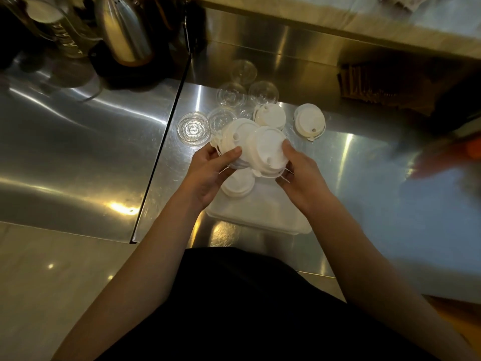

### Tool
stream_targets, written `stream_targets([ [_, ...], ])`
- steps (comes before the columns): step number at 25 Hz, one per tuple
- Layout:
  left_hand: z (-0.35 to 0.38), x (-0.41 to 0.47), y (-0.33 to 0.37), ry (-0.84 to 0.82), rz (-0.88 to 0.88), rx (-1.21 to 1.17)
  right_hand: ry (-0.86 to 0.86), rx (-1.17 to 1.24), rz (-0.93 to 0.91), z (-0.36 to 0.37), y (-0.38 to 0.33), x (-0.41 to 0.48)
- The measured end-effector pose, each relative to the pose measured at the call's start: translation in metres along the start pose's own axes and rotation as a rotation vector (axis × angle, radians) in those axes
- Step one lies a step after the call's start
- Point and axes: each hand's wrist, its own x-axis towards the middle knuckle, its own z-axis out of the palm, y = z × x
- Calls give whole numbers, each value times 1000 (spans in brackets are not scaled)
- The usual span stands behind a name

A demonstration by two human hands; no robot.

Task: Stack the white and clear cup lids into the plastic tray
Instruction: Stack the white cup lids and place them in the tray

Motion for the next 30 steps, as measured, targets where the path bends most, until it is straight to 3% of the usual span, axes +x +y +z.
stream_targets([
  [11, 3, -10, 1, -55, 19, 79, -57, -128, -87, 10, 5, -13],
  [20, 3, -15, -2, -122, 104, 194, 17, -301, -136, 21, 6, -16],
  [24, 4, -14, -2, -92, 138, 242, 40, -426, -222, 22, 11, -17],
  [30, 6, -11, 7, 64, 29, 114, -16, -539, -266, 18, 15, -18],
])
